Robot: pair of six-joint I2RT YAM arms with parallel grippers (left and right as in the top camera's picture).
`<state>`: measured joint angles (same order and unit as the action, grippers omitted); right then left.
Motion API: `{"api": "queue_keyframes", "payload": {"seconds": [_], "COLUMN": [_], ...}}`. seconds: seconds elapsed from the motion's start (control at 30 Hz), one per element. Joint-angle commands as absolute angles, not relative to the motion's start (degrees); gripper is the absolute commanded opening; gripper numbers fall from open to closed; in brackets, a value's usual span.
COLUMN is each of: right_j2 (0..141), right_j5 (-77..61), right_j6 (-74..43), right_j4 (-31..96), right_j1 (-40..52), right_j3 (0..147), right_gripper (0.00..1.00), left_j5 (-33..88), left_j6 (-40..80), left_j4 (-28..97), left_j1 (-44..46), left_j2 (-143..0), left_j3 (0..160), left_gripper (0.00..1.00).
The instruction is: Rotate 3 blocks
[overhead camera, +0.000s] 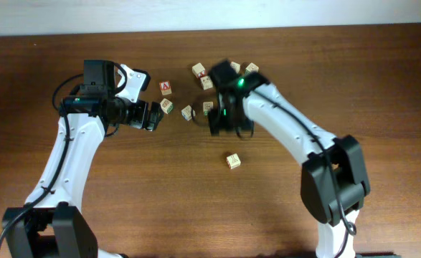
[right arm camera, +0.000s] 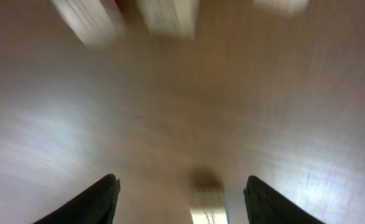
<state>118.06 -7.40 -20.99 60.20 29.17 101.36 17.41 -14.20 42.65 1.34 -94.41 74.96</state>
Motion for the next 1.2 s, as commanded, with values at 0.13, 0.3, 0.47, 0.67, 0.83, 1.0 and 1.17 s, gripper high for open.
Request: {"api": "queue_keyframes", "payload": {"seconds": [0.13,0.3,0.47,0.67,0.83,1.0,1.17], "right_j2": [121.38,127.74,132.14,133.64,133.73,132.51,124.33], "right_j5": [-3.05,-2.92,-2.96,-3.75,-1.17,-1.23,-1.72], "right_j6": [-19.97,-19.94,-19.94,-19.94,-19.97,-19.92,-18.37], "right_j4": [47.07,42.46,40.23,40.47,42.22,44.38,47.97], "right_j1": [28.53,28.53,28.53,29.50,29.61,29.61,29.50], "right_j3": [106.19,106.19,106.19,106.06,106.04,106.10,106.10], "right_gripper": [0.64,0.63,0.63,0.56,0.37,0.34,0.34], "left_j5": [18.24,18.24,18.24,18.24,18.24,18.22,18.24], "left_j6": [-15.07,-15.07,-15.07,-15.07,-15.07,-15.07,-15.07], "left_j4": [42.52,42.52,42.52,42.52,42.52,42.52,42.54], "left_j1": [0.95,0.95,0.95,0.95,0.95,0.95,0.95], "left_j2": [-94.72,-94.72,-94.72,-94.72,-94.72,-94.72,-94.72], "left_j3": [75.85,75.85,75.85,75.85,75.85,75.85,75.85], "left_gripper": [0.99,0.99,0.99,0.99,0.99,0.99,0.99]}}
